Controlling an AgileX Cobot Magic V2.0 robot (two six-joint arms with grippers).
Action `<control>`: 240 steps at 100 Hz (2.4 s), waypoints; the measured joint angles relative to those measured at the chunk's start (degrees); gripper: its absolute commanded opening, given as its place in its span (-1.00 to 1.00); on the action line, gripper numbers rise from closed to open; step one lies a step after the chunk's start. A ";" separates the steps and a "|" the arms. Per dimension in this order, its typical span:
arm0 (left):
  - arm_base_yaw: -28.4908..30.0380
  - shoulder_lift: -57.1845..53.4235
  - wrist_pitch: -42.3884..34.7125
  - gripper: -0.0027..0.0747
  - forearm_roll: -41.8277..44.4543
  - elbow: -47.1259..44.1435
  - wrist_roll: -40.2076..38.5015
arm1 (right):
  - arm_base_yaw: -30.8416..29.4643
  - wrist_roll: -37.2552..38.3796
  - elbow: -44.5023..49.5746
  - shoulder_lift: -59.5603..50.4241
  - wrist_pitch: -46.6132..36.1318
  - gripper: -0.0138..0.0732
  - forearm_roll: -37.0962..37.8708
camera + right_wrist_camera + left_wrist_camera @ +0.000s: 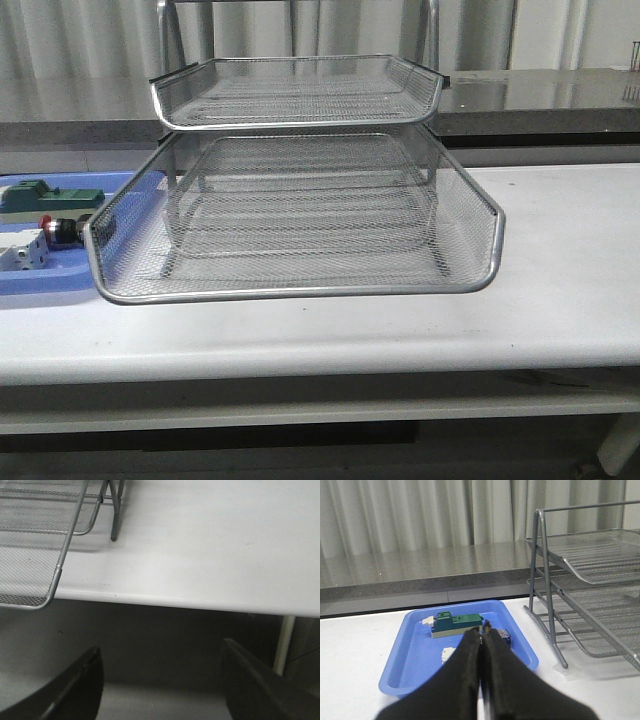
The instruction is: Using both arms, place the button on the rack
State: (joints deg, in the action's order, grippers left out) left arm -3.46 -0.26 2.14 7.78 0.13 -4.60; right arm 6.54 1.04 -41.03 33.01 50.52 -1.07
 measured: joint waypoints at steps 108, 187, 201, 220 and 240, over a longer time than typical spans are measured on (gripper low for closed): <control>0.00 0.00 0.00 -0.99 0.00 0.00 0.00 | 0.00 0.10 0.00 -4.13 5.40 -0.84 2.26; 0.00 5.52 3.10 -0.99 -8.73 5.46 0.00 | 0.00 0.21 0.00 -4.13 5.52 -0.84 2.26; 0.00 15.46 8.02 -0.99 -8.95 13.83 0.00 | 0.00 0.21 0.00 -4.13 5.52 -0.84 2.26; 0.00 31.94 15.79 -0.99 -8.85 27.58 0.00 | 0.00 0.21 0.00 -4.13 5.52 -0.84 2.26; 0.00 48.41 26.82 -0.99 -5.37 43.45 0.00 | 0.00 0.21 0.00 -4.13 5.52 -0.84 2.26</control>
State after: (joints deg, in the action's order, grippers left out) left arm -3.46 48.15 28.95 2.41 43.59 -4.60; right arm 6.54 1.25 -41.03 28.88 56.03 1.19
